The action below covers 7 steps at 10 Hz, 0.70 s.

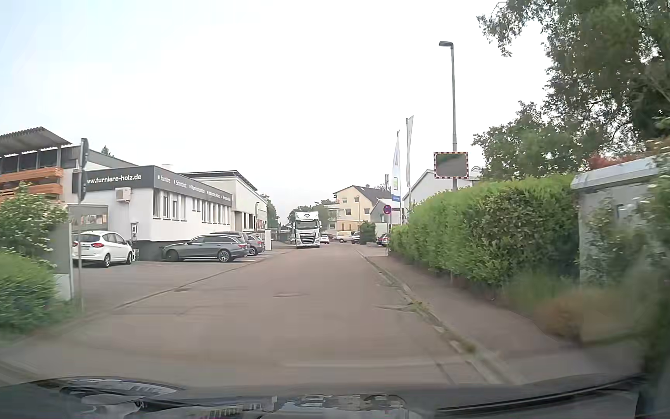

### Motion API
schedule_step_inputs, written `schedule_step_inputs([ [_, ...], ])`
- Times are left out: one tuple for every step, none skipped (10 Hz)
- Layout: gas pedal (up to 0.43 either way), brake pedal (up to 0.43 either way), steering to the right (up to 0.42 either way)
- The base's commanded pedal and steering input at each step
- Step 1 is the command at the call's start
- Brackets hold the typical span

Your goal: Follow the waypoints while adhering to traffic rules and regulations

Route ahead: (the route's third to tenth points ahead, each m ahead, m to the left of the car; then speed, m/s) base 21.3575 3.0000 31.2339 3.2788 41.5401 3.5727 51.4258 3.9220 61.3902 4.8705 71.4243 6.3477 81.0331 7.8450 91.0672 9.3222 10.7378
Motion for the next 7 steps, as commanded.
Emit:
schedule_step_inputs([
  [0.098,0.0,-0.006],
  [0.098,0.0,-0.006],
  [0.098,0.0,-0.006],
  [0.098,0.0,-0.006],
  [0.098,0.0,-0.007],
  [0.098,0.0,-0.008],
  [0.098,0.0,-0.009],
])
